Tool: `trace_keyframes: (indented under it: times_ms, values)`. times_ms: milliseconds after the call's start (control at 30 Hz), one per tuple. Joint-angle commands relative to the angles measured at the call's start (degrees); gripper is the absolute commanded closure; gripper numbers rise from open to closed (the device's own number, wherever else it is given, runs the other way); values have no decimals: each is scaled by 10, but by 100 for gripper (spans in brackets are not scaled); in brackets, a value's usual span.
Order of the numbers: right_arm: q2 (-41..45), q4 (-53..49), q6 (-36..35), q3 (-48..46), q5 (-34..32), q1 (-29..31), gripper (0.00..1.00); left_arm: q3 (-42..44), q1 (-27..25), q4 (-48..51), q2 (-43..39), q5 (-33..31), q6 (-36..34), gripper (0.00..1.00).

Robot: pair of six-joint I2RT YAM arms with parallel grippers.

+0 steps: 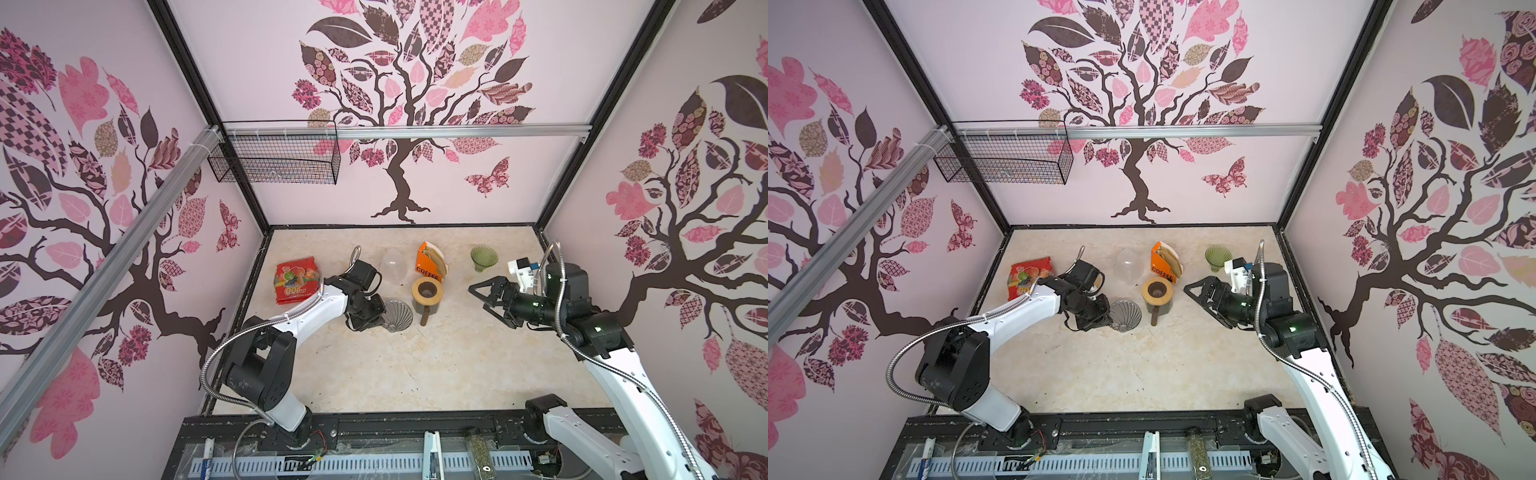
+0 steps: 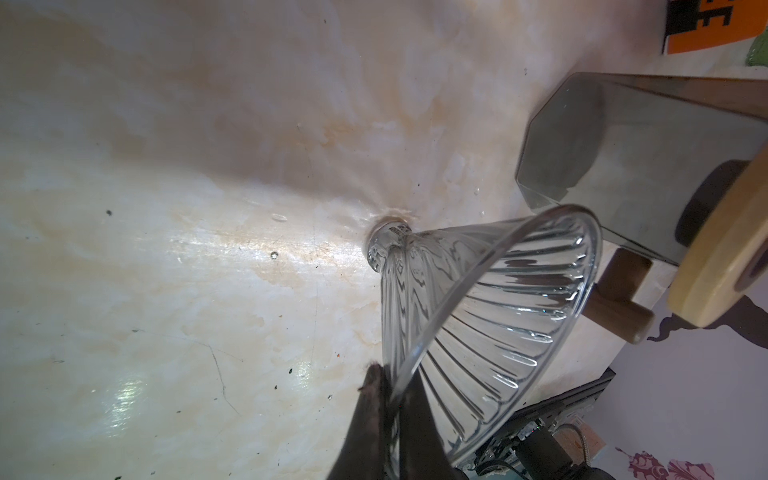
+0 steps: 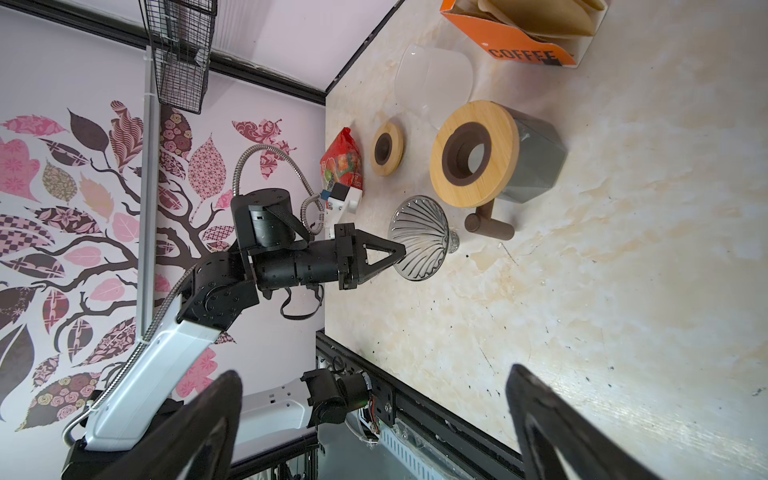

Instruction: Place the coffee filter in the dripper

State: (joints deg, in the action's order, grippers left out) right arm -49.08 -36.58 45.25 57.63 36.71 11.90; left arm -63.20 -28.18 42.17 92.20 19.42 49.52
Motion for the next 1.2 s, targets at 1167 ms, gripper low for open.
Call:
trace_keyframes:
  times_ms: [1167]
  values:
    - [7, -7, -4, 12, 2, -2, 0, -276, 23, 17, -22, 77, 46, 99]
